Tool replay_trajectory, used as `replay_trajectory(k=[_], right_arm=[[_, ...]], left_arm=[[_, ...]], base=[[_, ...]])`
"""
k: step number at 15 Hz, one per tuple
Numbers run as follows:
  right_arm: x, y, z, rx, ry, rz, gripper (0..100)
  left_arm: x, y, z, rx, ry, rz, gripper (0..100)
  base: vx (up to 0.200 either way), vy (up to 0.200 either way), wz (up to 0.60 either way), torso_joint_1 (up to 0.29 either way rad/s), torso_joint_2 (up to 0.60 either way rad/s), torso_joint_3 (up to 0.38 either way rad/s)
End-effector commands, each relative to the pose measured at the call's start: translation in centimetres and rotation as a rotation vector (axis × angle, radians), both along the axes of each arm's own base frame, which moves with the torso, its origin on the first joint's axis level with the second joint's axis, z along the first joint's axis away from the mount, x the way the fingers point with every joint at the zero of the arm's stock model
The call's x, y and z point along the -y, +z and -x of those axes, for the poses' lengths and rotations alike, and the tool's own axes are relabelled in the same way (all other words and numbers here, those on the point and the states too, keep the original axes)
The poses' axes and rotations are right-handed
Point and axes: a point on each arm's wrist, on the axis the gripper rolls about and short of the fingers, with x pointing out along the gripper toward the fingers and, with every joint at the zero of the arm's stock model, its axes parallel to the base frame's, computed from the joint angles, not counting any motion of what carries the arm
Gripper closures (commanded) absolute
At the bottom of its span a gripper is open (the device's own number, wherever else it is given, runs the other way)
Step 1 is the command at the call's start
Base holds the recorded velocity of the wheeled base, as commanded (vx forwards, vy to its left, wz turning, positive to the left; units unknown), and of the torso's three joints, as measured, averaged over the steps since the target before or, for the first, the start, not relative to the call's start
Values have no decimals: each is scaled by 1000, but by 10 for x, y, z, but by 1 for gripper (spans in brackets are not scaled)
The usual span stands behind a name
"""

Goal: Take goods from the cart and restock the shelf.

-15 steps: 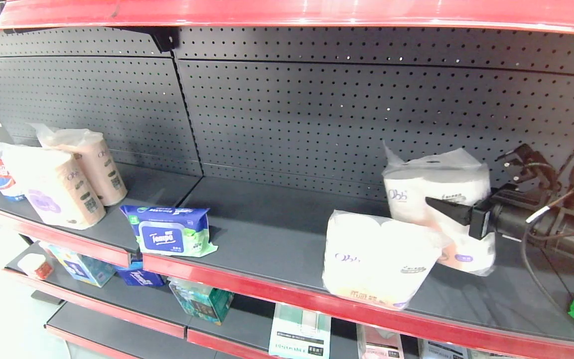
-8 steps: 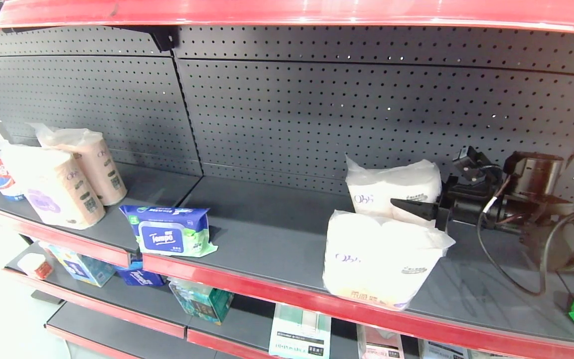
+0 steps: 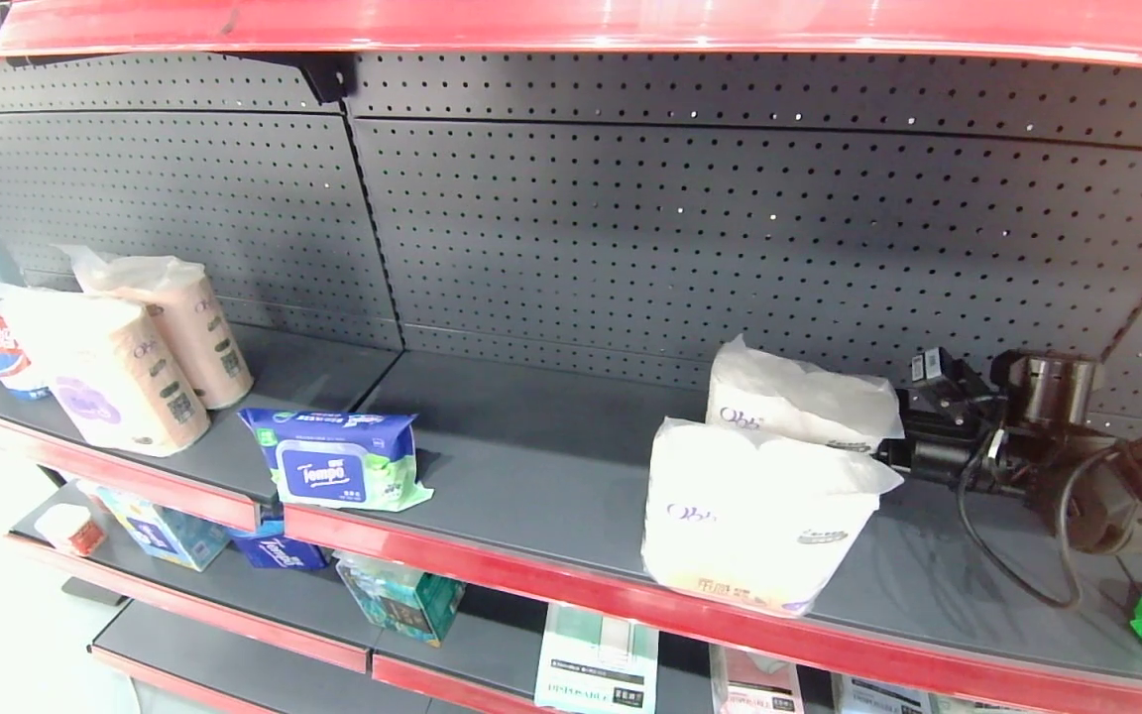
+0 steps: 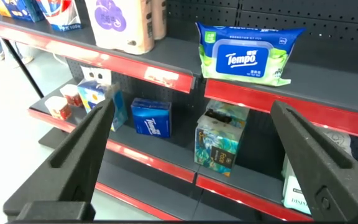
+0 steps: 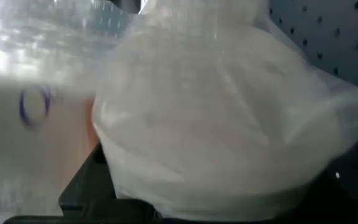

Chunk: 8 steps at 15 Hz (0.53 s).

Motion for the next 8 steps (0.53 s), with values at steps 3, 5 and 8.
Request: replay_trajectory(k=[3, 5, 8], right_arm=[[15, -7, -2, -2, 16, -18, 100], [13, -7, -5, 2, 42, -26, 100], [2, -10, -15, 13, 85, -30, 100]], left_arm=[[0, 0, 0, -1, 1, 0, 0], [0, 0, 0, -1, 1, 0, 0], [0, 0, 0, -1, 1, 0, 0]], base=[[0, 0, 0, 0, 0, 0], [0, 0, 0, 0, 0, 0], [0, 0, 0, 0, 0, 0]])
